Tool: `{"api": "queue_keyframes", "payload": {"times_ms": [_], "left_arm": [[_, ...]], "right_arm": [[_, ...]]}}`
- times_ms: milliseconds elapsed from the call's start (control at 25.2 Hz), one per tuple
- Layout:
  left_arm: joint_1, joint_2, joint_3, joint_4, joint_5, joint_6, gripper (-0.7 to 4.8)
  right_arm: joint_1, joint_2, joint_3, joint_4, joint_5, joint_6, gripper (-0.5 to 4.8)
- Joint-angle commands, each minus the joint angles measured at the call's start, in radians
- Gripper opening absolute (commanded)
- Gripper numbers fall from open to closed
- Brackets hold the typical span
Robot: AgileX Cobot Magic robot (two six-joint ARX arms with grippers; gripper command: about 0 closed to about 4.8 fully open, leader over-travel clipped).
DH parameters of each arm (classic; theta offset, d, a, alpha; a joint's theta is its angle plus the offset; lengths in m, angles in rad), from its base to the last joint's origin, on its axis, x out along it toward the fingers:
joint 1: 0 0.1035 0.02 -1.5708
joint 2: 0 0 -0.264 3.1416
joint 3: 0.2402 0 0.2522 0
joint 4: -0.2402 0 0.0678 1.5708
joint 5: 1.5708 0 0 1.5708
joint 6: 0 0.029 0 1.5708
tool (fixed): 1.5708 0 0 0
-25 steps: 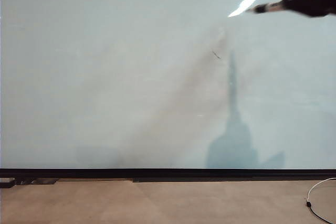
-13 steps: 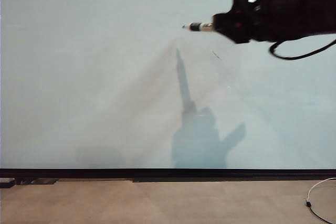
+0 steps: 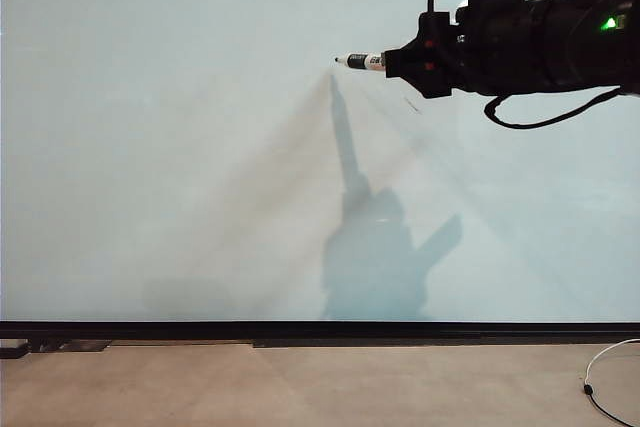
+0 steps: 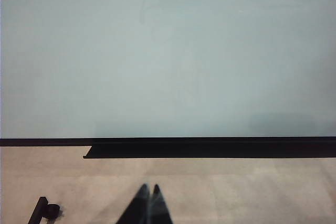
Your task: Pick up the pen on the shelf to the right of the whiteboard and draw a triangle.
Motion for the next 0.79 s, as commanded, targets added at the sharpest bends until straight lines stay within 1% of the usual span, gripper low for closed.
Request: {"api": "queue_keyframes", "payload": {"times_ms": [40,158,357,792], "left_arm": [[0.0,0.0,0.003,0.007,0.004,0.0,-0.05],[0.0,0.0,0.003,0.007,0.004,0.0,-0.05],[0.0,0.0,0.003,0.007,0.004,0.0,-0.05],[0.0,0.0,0.003,0.006,0.004,0.0,-0.05]], "right_arm": [[-0.01,-0.002,0.005,0.023,-0.001,-0.024,-0.03],[-0.014,-0.002,0.006,0.023,0.024,-0.029,-0.03],[-0.026,-0.002,0.009,0.018,0.035,-0.029,-0.03],[-0.025,-0.001,0.01,-0.01,0.035,-0.027,-0.03]]}}
